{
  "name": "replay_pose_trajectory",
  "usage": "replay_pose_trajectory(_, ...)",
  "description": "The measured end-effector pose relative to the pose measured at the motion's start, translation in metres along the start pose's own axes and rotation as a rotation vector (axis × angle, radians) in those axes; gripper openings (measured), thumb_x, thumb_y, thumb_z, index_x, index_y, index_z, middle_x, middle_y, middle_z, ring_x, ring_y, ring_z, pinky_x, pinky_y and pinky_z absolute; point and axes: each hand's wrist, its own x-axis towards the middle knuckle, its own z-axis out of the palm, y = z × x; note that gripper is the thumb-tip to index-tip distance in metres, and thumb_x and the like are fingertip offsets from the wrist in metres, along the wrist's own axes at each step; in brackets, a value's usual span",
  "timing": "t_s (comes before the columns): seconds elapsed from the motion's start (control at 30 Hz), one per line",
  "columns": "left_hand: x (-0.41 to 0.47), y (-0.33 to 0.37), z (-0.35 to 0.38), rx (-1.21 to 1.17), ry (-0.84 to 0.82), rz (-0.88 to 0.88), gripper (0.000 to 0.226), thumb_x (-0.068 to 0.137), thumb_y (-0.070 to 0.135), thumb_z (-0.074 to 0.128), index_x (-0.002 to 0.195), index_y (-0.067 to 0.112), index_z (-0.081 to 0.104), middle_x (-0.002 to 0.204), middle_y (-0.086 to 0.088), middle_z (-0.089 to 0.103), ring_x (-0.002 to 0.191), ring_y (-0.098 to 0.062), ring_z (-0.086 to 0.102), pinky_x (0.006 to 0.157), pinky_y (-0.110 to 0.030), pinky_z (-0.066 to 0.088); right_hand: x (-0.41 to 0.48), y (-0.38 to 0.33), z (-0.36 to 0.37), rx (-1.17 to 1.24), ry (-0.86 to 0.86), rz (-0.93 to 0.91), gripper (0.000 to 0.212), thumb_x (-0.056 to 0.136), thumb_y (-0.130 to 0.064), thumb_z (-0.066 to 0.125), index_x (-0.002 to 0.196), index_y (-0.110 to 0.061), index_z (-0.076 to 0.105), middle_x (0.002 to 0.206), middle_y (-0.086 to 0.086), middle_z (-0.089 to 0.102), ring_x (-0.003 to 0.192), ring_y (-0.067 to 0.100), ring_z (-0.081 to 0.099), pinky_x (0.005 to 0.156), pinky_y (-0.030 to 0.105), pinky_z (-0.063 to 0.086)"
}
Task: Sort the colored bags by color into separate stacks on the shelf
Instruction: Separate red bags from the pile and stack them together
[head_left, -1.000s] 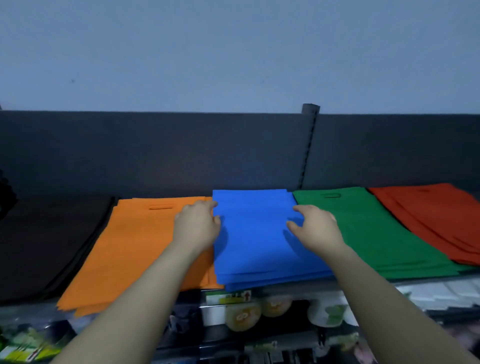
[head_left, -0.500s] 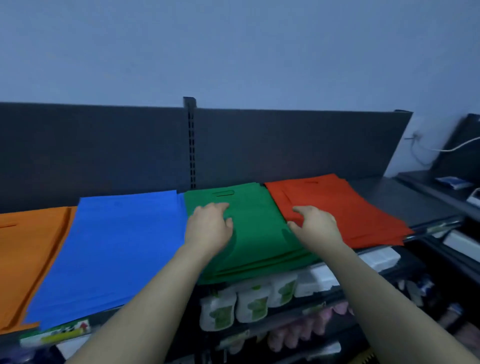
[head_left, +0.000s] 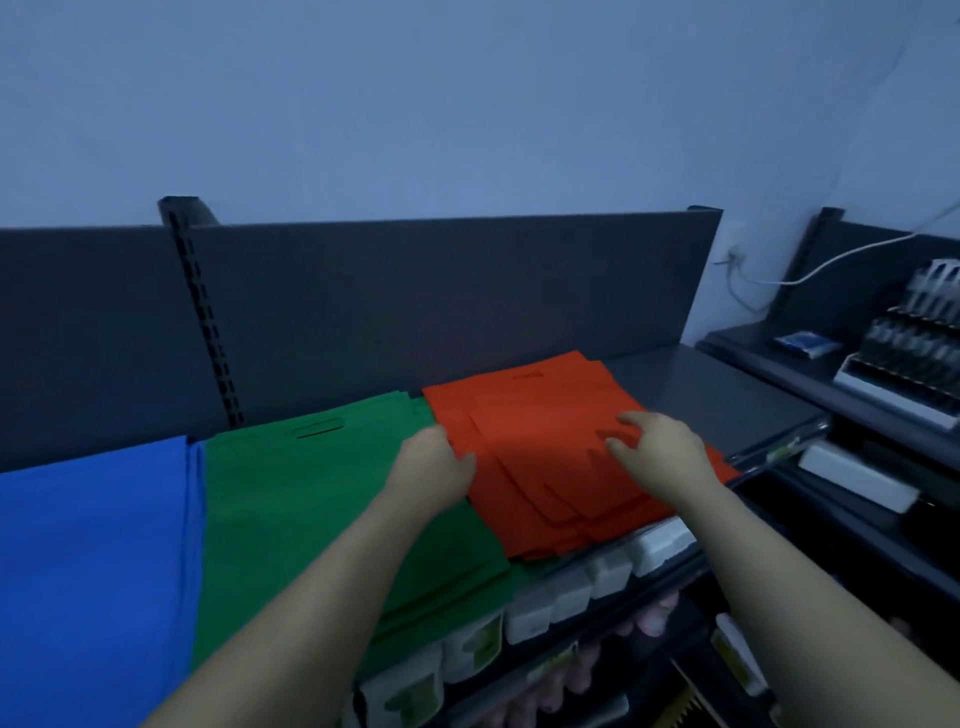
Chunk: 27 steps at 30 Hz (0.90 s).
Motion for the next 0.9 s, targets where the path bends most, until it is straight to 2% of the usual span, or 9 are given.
replay_pose_trajectory(0.17, 0.029, 0.018, 0.02, 0.034, -0.077, -0.039, 0.033, 0.09, 0.027, 0.054, 0.11, 0.004, 0.065, 0.115, -0.018, 0.065, 0.109, -0.033, 0.059, 0.085, -0.033, 0.046, 0.045, 0.038, -0.001, -0.007, -0.051, 0.047, 0.048, 0.091, -0.04, 0.054, 0.135, -0.021, 0.051, 0.135, 0.005, 0.055, 0.124, 0.027, 0.05, 0.104, 0.042, 0.039)
replay_pose_trajectory(0.37, 0.053, 0.036, 0.048, 0.021, -0.076, -0.259, 0.046, 0.09, 0.037, 0.056, 0.113, -0.003, 0.062, 0.118, -0.02, 0.064, 0.11, -0.033, 0.06, 0.086, -0.031, 0.047, 0.104, 0.076, 0.005, -0.008, -0.127, -0.019, 0.045, 0.092, -0.039, 0.054, 0.129, -0.012, 0.054, 0.129, 0.008, 0.058, 0.118, 0.029, 0.053, 0.098, 0.042, 0.044)
replay_pose_trajectory(0.5, 0.063, 0.054, 0.063, 0.017, -0.02, -0.348, 0.046, 0.092, 0.035, 0.056, 0.111, -0.006, 0.062, 0.119, -0.022, 0.063, 0.11, -0.033, 0.06, 0.085, -0.031, 0.047, 0.137, 0.105, 0.013, 0.055, -0.244, 0.002, 0.062, 0.091, -0.042, 0.056, 0.14, -0.006, 0.043, 0.14, 0.012, 0.049, 0.126, 0.029, 0.048, 0.1, 0.036, 0.042)
replay_pose_trajectory(0.57, 0.067, 0.065, 0.072, 0.02, -0.013, -0.373, 0.047, 0.092, 0.037, 0.056, 0.113, -0.006, 0.061, 0.12, -0.023, 0.062, 0.112, -0.034, 0.059, 0.086, -0.031, 0.046, 0.151, 0.117, 0.019, 0.114, -0.31, 0.028, 0.066, 0.09, -0.044, 0.059, 0.138, -0.001, 0.045, 0.139, 0.016, 0.05, 0.124, 0.03, 0.05, 0.096, 0.031, 0.041)
replay_pose_trajectory(0.67, 0.07, 0.083, 0.085, 0.032, -0.007, -0.391, 0.048, 0.093, 0.037, 0.055, 0.114, -0.006, 0.06, 0.122, -0.023, 0.061, 0.114, -0.034, 0.057, 0.086, -0.03, 0.045, 0.164, 0.127, 0.027, 0.208, -0.349, 0.025, 0.055, 0.089, -0.043, 0.06, 0.119, 0.003, 0.057, 0.121, 0.017, 0.06, 0.109, 0.03, 0.058, 0.086, 0.03, 0.042)
replay_pose_trajectory(0.77, 0.072, 0.095, 0.1, 0.02, 0.013, -0.383, 0.046, 0.091, 0.037, 0.057, 0.113, -0.004, 0.061, 0.122, -0.021, 0.062, 0.115, -0.034, 0.057, 0.087, -0.031, 0.044, 0.172, 0.129, 0.031, 0.279, -0.402, -0.004, 0.046, 0.088, -0.043, 0.061, 0.101, 0.001, 0.062, 0.103, 0.011, 0.063, 0.09, 0.023, 0.059, 0.072, 0.028, 0.042)
replay_pose_trajectory(0.83, 0.073, 0.098, 0.106, 0.075, 0.047, -0.429, 0.054, 0.088, 0.044, 0.058, 0.121, 0.002, 0.055, 0.13, -0.018, 0.056, 0.122, -0.034, 0.051, 0.095, -0.034, 0.042, 0.177, 0.132, 0.032, 0.277, -0.403, -0.017, 0.036, 0.086, -0.039, 0.066, 0.082, -0.004, 0.06, 0.084, 0.008, 0.061, 0.074, 0.02, 0.056, 0.058, 0.027, 0.039)
replay_pose_trajectory(0.9, 0.073, 0.093, 0.104, 0.174, 0.103, -0.541, 0.066, 0.084, 0.053, 0.056, 0.133, 0.01, 0.044, 0.141, -0.014, 0.042, 0.131, -0.034, 0.038, 0.104, -0.04, 0.034, 0.181, 0.136, 0.032, 0.282, -0.385, -0.01, 0.034, 0.082, -0.035, 0.071, 0.071, -0.006, 0.057, 0.072, 0.007, 0.057, 0.065, 0.019, 0.054, 0.054, 0.028, 0.037)
